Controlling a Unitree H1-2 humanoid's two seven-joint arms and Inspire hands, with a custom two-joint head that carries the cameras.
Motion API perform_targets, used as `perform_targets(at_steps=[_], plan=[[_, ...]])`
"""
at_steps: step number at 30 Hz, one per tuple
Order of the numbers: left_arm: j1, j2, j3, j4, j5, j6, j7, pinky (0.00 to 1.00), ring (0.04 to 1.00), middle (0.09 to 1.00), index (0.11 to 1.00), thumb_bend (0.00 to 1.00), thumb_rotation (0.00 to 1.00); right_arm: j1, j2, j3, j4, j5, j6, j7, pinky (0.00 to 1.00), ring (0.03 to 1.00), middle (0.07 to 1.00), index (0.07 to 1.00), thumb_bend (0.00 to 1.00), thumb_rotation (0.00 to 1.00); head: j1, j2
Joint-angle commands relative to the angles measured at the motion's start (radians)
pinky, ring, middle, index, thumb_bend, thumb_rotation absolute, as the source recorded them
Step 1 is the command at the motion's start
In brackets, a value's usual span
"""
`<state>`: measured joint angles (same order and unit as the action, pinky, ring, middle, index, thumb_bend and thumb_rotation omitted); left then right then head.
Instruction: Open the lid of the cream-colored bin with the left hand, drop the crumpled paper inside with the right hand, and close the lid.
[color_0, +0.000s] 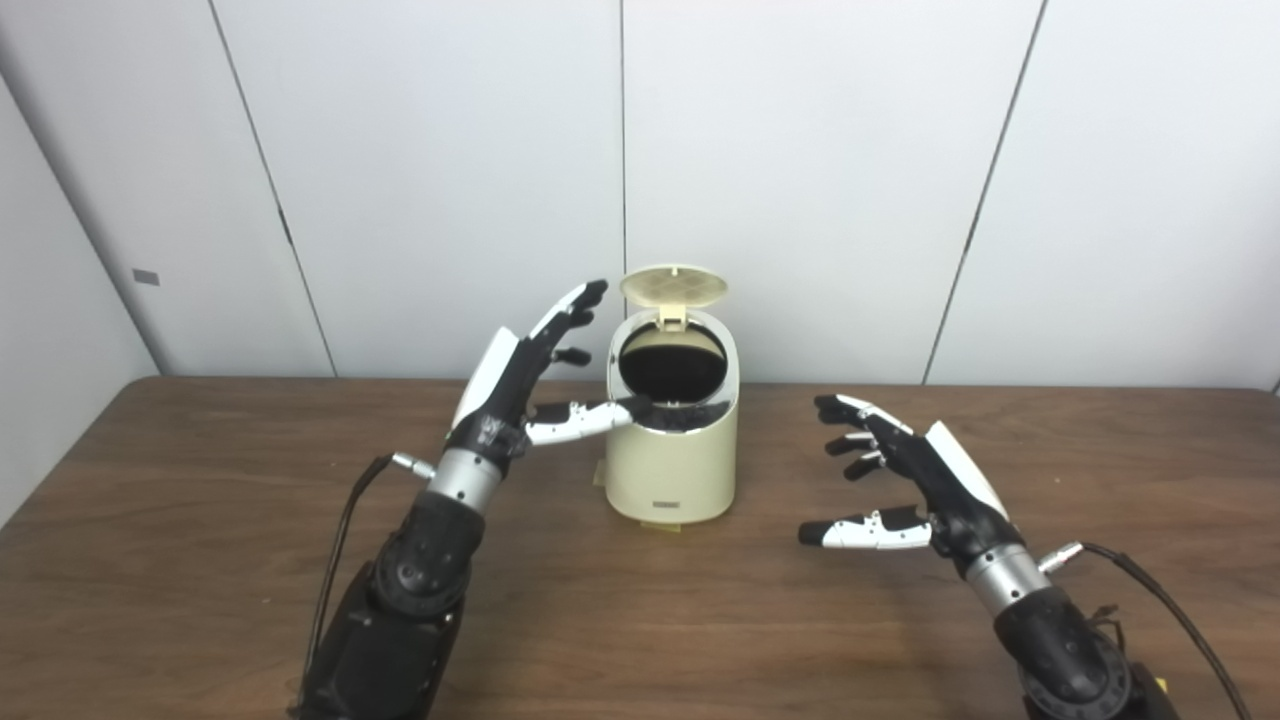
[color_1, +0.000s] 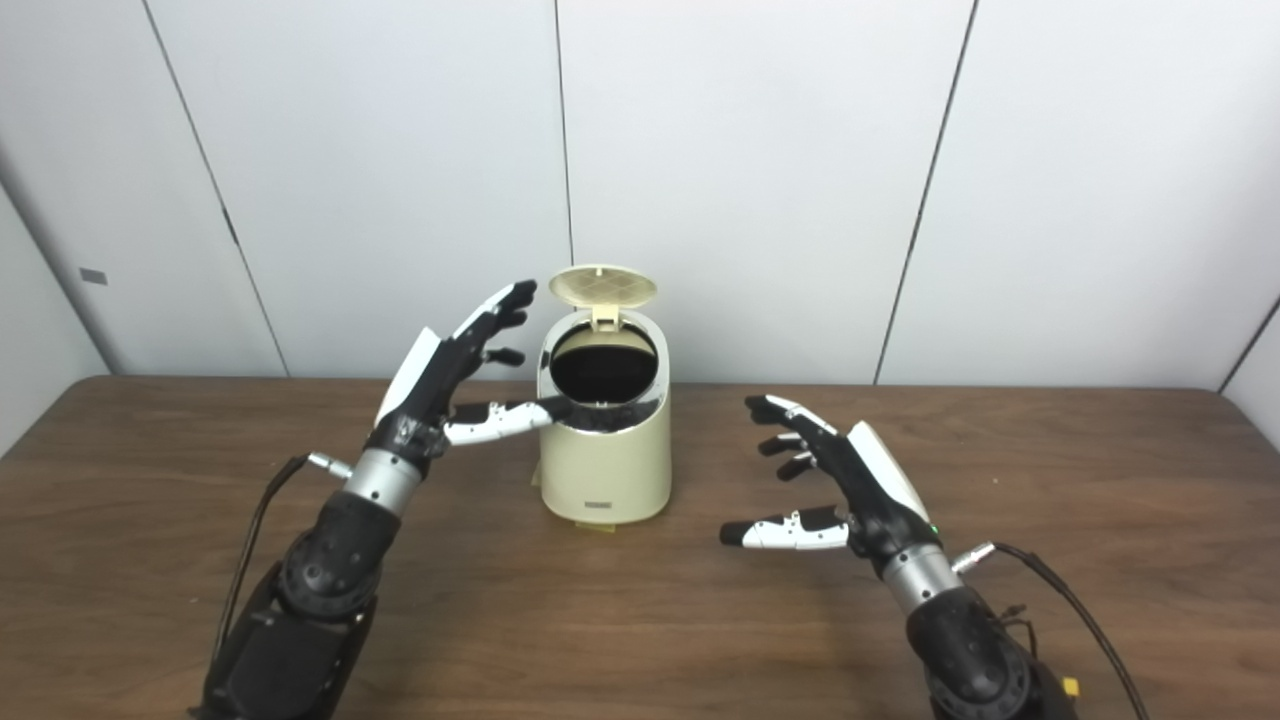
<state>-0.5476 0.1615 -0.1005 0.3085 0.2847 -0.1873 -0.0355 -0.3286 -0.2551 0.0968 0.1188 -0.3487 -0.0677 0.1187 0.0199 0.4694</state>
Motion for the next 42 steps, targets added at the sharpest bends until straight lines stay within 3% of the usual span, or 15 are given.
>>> perform_targets(at_steps=[1,8,22,27,33,37,42], plan=[[-0.070,0.003,0.003,0.000,0.002,-0.008,0.013,0.81,0.947,0.979,1.000,0.89,0.37,-0.024,-0.005,0.000,-0.015,-0.004,-0.031,-0.024,0.59,0.721,0.799,0.831,0.96,0.31,0.001,0.000],[-0.133,-0.001,-0.011,0.032,0.021,-0.009,0.015,0.89,0.982,1.000,1.000,0.91,0.37,-0.015,-0.004,0.010,0.004,-0.005,-0.040,-0.024,0.61,0.758,0.820,0.826,0.96,0.32,-0.004,-0.002],[-0.205,0.020,-0.045,0.031,0.065,0.022,-0.014,0.86,0.998,1.000,1.000,0.97,0.41,-0.008,-0.001,0.012,-0.004,0.000,-0.030,-0.020,0.62,0.756,0.823,0.826,0.95,0.31,-0.013,-0.002],[-0.213,0.035,-0.056,0.028,0.071,0.011,-0.028,0.93,1.000,1.000,0.994,0.98,0.42,-0.007,-0.004,0.014,-0.008,-0.007,-0.029,-0.020,0.62,0.748,0.817,0.826,0.94,0.32,-0.015,0.000],[-0.210,0.063,-0.075,-0.011,0.142,0.031,-0.018,0.82,0.907,0.868,0.806,0.99,0.46,-0.005,-0.004,0.010,-0.003,-0.003,-0.033,-0.024,0.63,0.753,0.810,0.823,0.94,0.32,-0.015,0.002],[-0.203,0.088,-0.097,-0.043,0.225,0.041,-0.011,0.81,0.886,0.801,0.733,0.99,0.50,-0.004,-0.005,0.014,-0.002,-0.008,-0.037,-0.025,0.64,0.759,0.819,0.824,0.94,0.32,-0.016,0.004],[-0.199,0.115,-0.121,-0.070,0.295,0.019,-0.004,0.91,0.925,0.743,0.714,0.97,0.51,-0.004,-0.001,0.014,-0.004,-0.009,-0.037,-0.027,0.62,0.746,0.813,0.822,0.94,0.32,-0.016,0.006]])
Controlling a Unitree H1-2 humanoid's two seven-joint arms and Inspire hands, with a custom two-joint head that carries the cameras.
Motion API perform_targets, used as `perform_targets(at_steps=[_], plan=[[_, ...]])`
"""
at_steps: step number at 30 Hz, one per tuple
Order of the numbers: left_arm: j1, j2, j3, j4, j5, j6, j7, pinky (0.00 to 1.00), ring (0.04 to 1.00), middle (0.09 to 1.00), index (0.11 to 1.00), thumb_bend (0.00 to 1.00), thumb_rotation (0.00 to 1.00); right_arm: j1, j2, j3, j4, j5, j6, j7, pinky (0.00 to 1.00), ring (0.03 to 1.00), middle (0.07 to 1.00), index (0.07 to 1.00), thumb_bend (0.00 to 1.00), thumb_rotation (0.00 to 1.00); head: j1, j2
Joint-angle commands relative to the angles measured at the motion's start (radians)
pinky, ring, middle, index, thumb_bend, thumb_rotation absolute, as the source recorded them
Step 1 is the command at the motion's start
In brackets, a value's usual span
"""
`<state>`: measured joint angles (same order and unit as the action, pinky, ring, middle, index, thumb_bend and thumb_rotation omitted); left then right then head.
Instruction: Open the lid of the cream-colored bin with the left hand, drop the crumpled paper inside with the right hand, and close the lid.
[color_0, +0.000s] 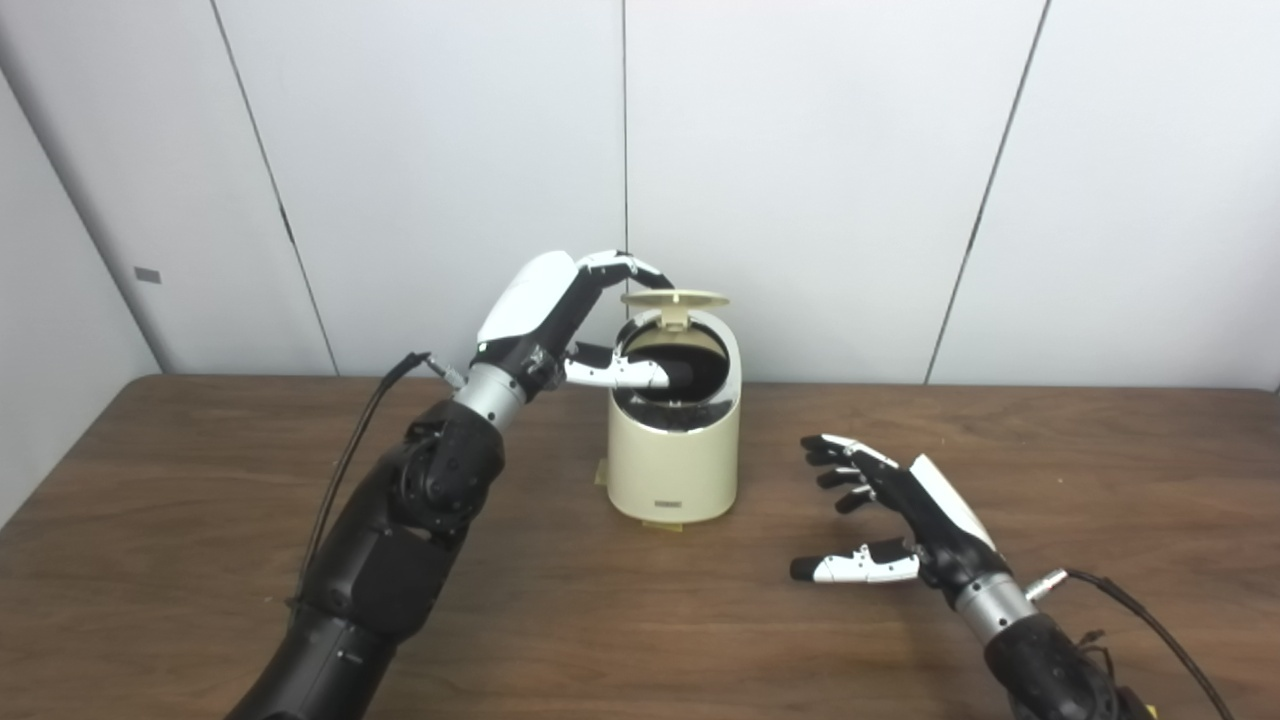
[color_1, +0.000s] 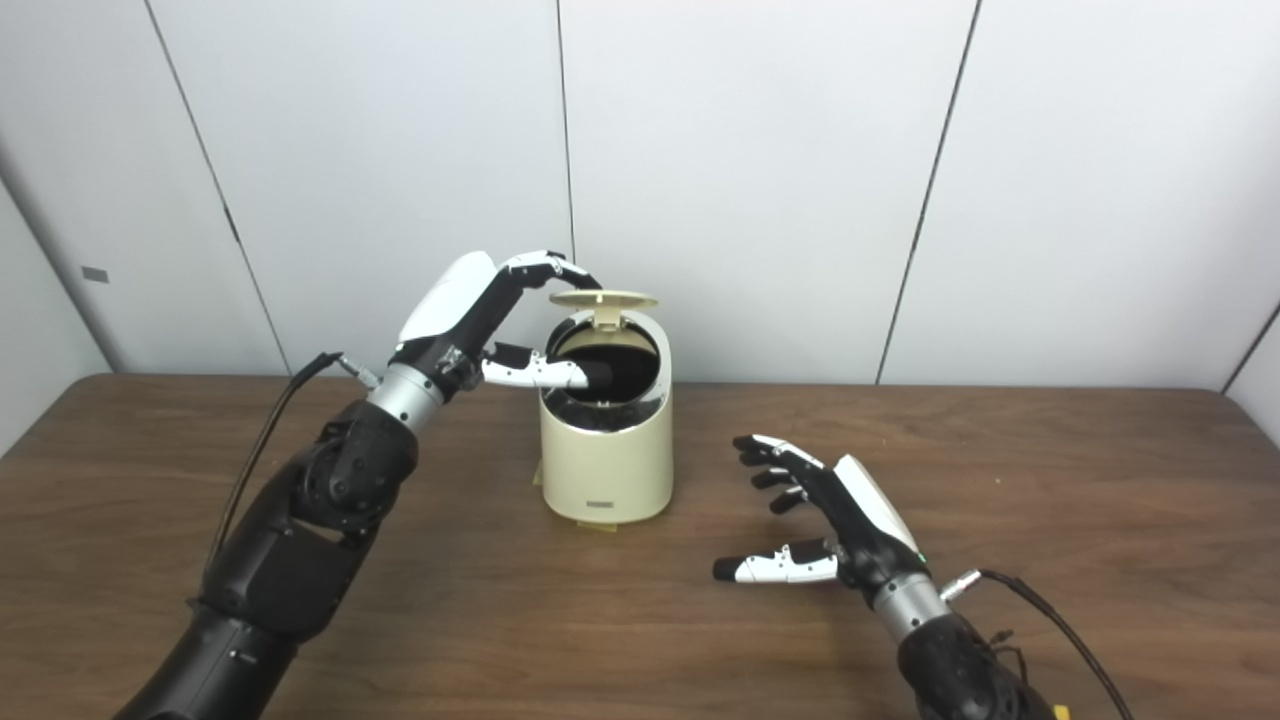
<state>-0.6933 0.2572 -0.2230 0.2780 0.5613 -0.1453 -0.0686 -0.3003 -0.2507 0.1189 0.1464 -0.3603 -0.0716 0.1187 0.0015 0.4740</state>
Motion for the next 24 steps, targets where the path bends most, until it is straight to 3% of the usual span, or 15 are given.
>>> perform_targets(at_steps=[1,8,16,24], plan=[[-0.053,0.023,-0.001,-0.045,0.027,-0.025,0.029,0.95,0.932,0.731,0.712,0.97,0.52,-0.032,-0.005,-0.009,-0.032,0.004,-0.032,-0.027,0.62,0.748,0.814,0.823,0.94,0.32,0.002,0.002],[-0.049,0.047,-0.015,-0.069,0.058,-0.045,0.021,1.00,0.944,0.713,0.711,0.97,0.52,-0.031,-0.002,-0.007,-0.030,0.002,-0.030,-0.028,0.61,0.753,0.820,0.825,0.93,0.32,-0.004,0.006],[-0.037,0.064,-0.031,-0.089,0.059,-0.055,-0.008,0.99,0.934,0.716,0.717,0.99,0.50,-0.031,0.003,-0.009,-0.029,0.001,-0.023,-0.031,0.64,0.767,0.825,0.827,0.94,0.33,-0.015,0.013],[-0.023,0.084,-0.073,-0.090,0.122,-0.110,0.001,1.00,0.943,0.730,0.724,0.97,0.53,-0.030,0.007,-0.006,-0.025,-0.005,-0.031,-0.040,0.62,0.760,0.821,0.819,0.93,0.33,-0.023,0.014]])
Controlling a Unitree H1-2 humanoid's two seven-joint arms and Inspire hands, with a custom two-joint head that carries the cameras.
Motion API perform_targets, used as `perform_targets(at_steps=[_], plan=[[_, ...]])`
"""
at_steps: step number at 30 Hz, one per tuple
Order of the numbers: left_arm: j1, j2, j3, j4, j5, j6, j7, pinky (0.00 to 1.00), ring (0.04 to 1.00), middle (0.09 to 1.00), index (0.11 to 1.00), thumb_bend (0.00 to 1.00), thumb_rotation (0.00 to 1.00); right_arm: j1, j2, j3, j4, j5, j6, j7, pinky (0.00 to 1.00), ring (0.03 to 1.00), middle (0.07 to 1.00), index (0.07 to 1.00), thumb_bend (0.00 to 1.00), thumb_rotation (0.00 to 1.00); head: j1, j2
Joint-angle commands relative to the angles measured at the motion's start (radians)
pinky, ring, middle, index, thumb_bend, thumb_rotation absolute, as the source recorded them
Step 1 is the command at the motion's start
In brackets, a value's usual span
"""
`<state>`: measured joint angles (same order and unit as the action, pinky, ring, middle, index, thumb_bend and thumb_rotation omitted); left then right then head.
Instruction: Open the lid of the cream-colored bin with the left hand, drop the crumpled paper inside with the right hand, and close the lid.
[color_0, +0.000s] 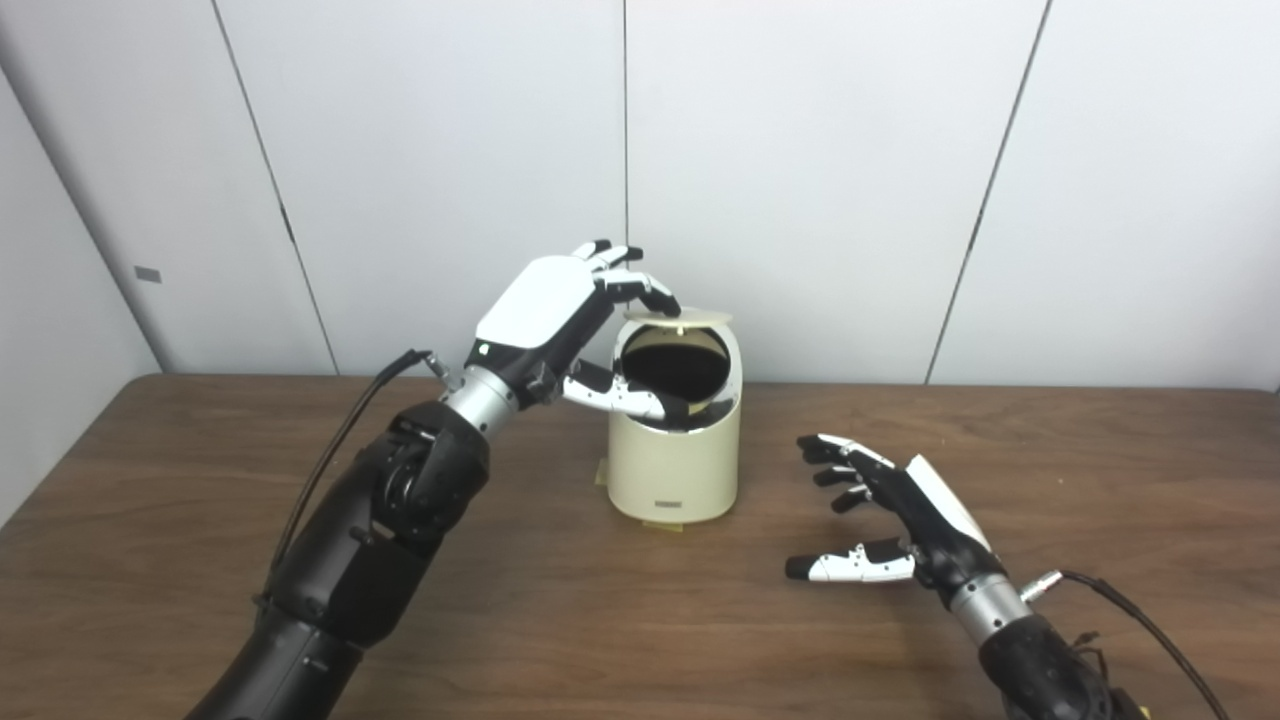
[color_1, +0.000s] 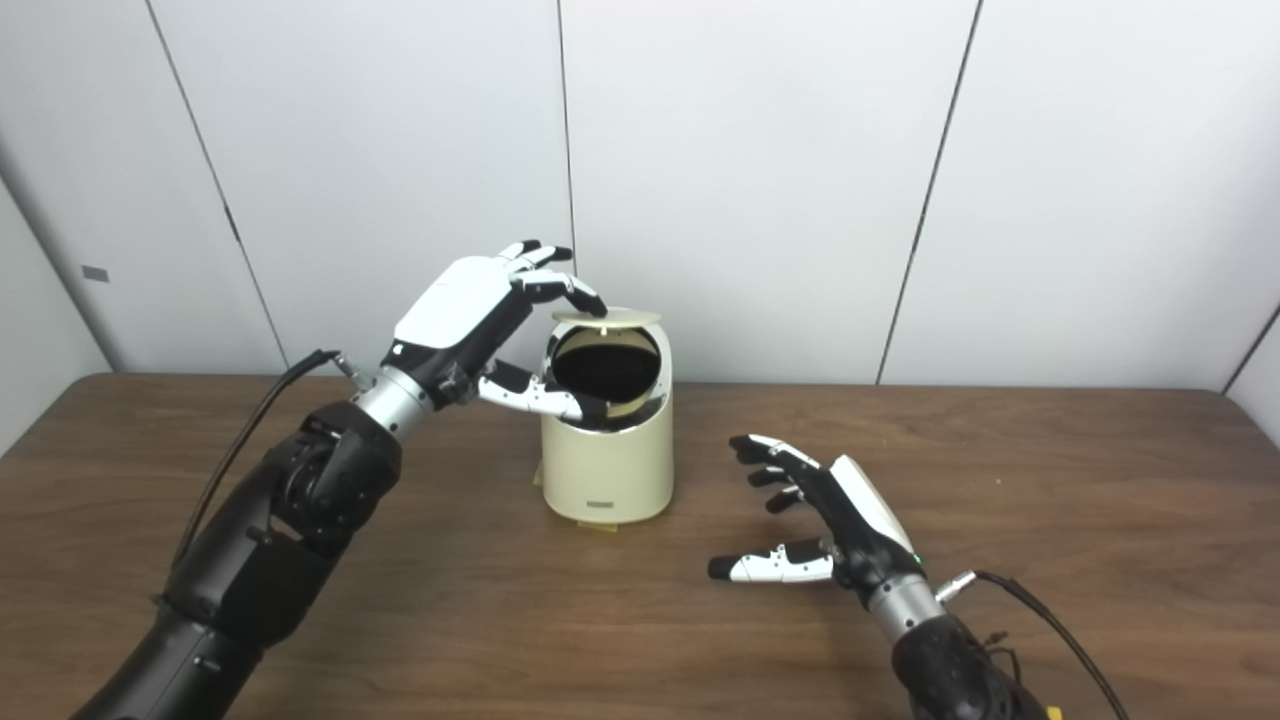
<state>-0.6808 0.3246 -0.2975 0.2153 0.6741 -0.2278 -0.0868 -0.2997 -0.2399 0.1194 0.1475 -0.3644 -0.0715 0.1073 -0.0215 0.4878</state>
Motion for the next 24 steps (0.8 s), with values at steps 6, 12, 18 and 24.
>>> perform_targets(at_steps=[6,12,18,24], plan=[[-0.019,0.018,-0.009,-0.047,0.028,-0.036,0.013,1.00,0.935,0.731,0.722,0.99,0.53,-0.031,-0.006,-0.006,-0.032,0.002,-0.028,-0.023,0.63,0.766,0.822,0.821,0.95,0.33,-0.003,0.000],[-0.002,0.017,-0.019,-0.071,0.040,-0.034,-0.011,1.00,0.923,0.730,0.728,0.99,0.52,-0.032,-0.006,-0.004,-0.030,0.004,-0.033,-0.022,0.63,0.769,0.824,0.820,0.94,0.33,-0.003,0.005],[0.008,0.020,-0.020,-0.090,0.063,-0.024,-0.028,1.00,0.923,0.740,0.729,0.99,0.51,-0.031,-0.007,-0.004,-0.029,0.011,-0.035,-0.018,0.61,0.761,0.823,0.821,0.94,0.32,-0.003,0.010],[0.014,0.028,-0.033,-0.100,0.119,-0.003,-0.049,1.00,0.923,0.750,0.726,1.00,0.52,-0.033,-0.003,-0.008,-0.025,0.022,-0.019,-0.015,0.62,0.758,0.821,0.821,0.94,0.33,-0.002,0.013]])
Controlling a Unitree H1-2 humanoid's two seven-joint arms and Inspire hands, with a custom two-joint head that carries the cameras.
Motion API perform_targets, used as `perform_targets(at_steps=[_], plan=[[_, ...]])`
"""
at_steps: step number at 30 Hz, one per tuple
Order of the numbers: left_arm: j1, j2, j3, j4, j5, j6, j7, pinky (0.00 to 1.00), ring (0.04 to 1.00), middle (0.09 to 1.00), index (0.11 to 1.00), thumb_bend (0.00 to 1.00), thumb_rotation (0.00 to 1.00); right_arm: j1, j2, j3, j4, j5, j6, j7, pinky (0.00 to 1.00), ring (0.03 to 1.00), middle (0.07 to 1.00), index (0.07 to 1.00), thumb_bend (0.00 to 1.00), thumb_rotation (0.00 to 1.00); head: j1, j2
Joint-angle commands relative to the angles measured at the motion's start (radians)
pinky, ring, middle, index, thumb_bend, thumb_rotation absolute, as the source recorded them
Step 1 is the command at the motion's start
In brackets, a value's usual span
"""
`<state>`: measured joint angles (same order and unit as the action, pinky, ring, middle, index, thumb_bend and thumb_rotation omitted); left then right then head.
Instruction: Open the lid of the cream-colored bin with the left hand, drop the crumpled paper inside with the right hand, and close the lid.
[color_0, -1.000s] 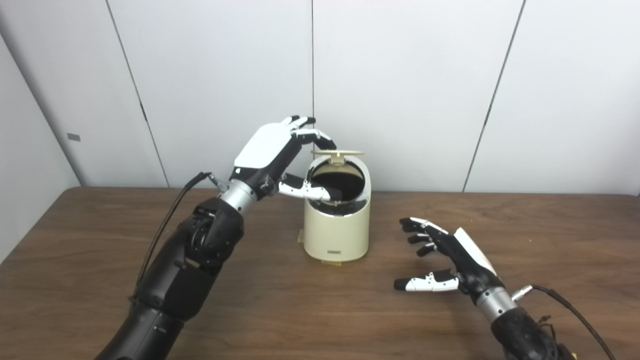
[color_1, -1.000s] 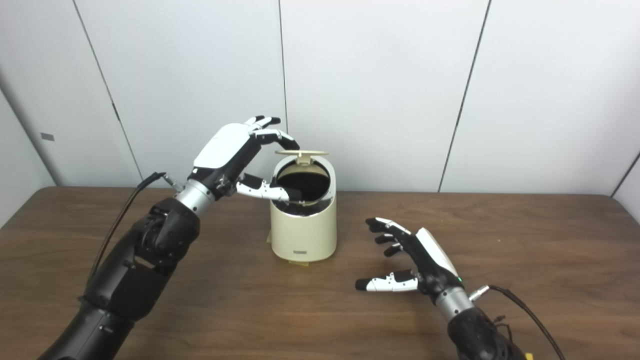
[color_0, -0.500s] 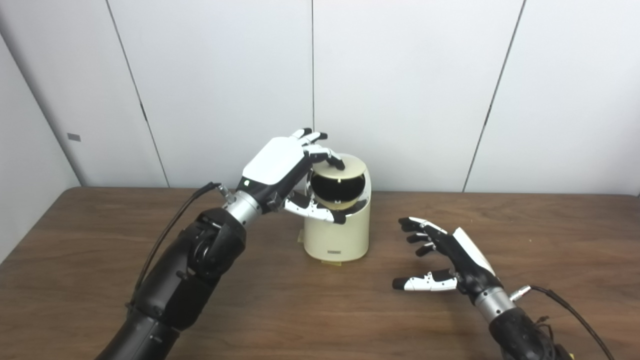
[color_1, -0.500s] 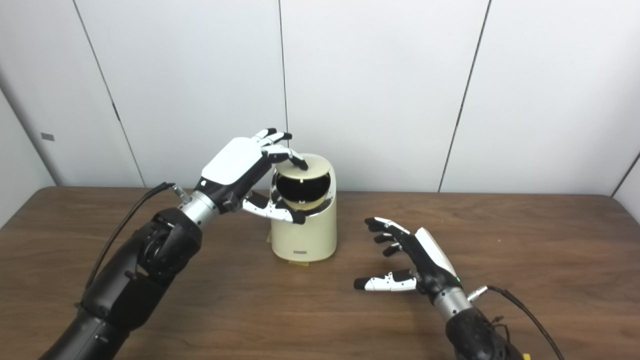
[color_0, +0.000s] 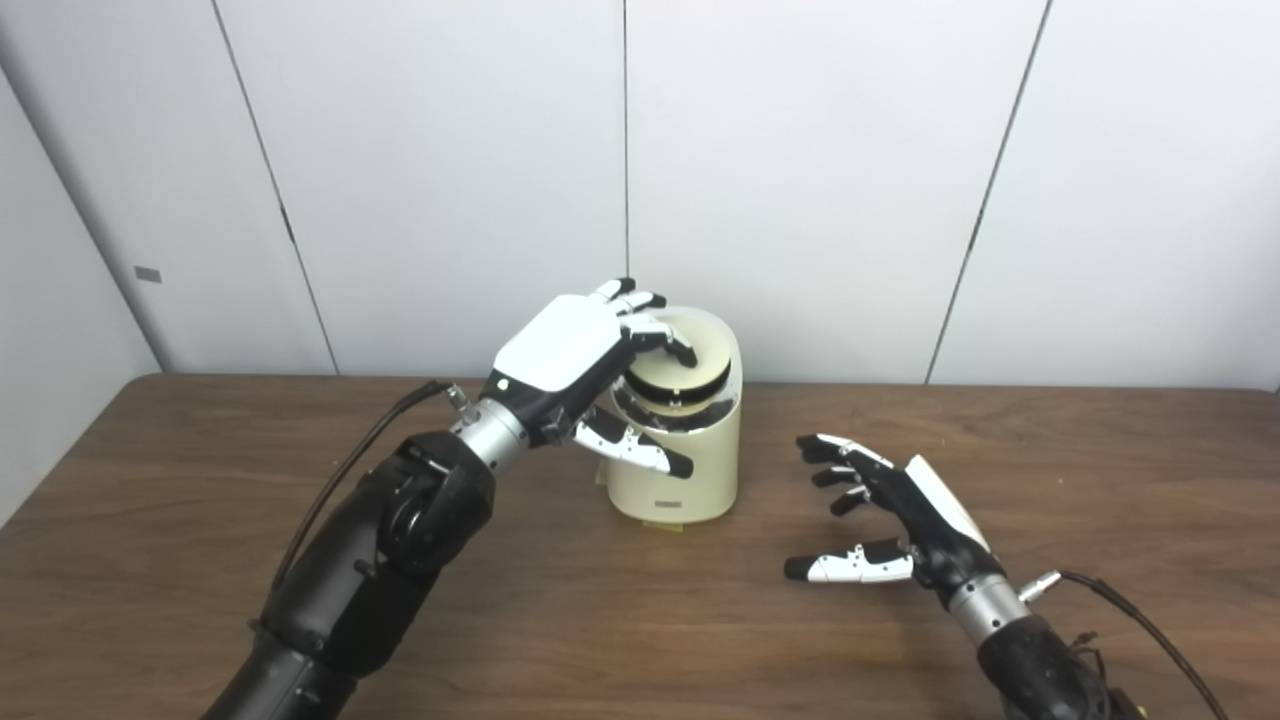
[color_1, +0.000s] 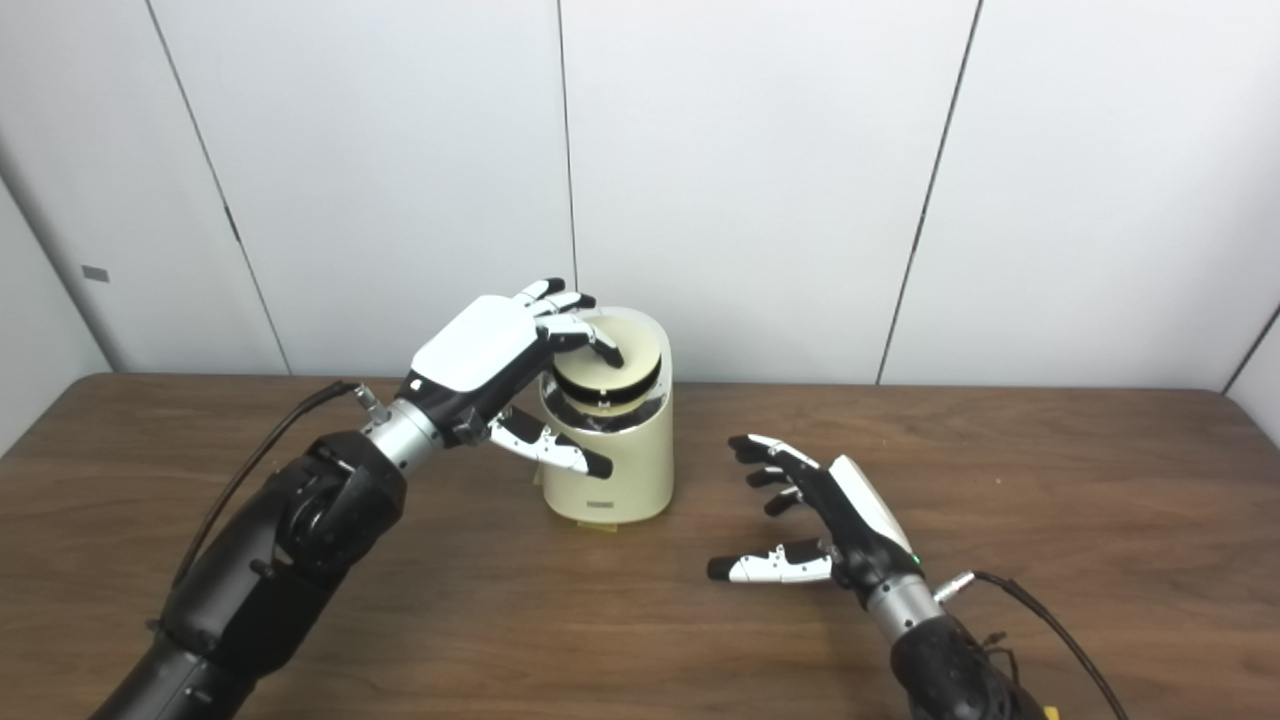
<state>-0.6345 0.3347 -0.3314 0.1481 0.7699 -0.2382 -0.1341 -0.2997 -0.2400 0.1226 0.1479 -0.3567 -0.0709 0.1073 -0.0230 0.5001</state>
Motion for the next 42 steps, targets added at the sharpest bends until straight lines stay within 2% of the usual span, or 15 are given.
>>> perform_targets(at_steps=[1,9,16,30,36,42], plan=[[-0.031,0.021,-0.004,-0.035,0.036,0.013,-0.006,1.00,0.927,0.751,0.728,1.00,0.52,-0.033,-0.003,-0.011,-0.028,0.016,-0.013,-0.012,0.62,0.759,0.823,0.823,0.94,0.33,-0.001,0.001],[-0.028,0.038,-0.035,-0.054,0.131,0.058,-0.057,1.00,0.912,0.726,0.721,1.00,0.56,-0.031,-0.006,-0.009,-0.039,0.018,0.003,-0.007,0.63,0.769,0.833,0.827,0.94,0.33,0.000,0.009],[-0.029,0.043,-0.050,-0.059,0.161,0.109,-0.129,1.00,0.908,0.702,0.685,1.00,0.59,-0.027,-0.011,-0.006,-0.041,0.019,-0.008,-0.006,0.63,0.766,0.827,0.828,0.94,0.34,0.001,0.018],[-0.018,0.035,-0.064,-0.017,0.135,0.141,-0.167,1.00,0.830,0.606,0.596,1.00,0.59,-0.019,-0.013,-0.004,-0.061,0.014,0.011,-0.007,0.64,0.776,0.831,0.827,0.92,0.34,0.000,0.027],[-0.017,0.036,-0.078,0.001,0.121,0.134,-0.155,1.00,0.795,0.575,0.555,1.00,0.59,-0.018,-0.014,-0.004,-0.062,0.012,0.005,-0.010,0.64,0.772,0.827,0.825,0.92,0.34,-0.002,0.030],[-0.015,0.041,-0.079,-0.018,0.109,0.138,-0.152,1.00,0.790,0.575,0.558,1.00,0.59,-0.015,-0.014,-0.006,-0.068,0.012,0.006,-0.012,0.64,0.781,0.834,0.826,0.92,0.35,-0.001,0.032]])
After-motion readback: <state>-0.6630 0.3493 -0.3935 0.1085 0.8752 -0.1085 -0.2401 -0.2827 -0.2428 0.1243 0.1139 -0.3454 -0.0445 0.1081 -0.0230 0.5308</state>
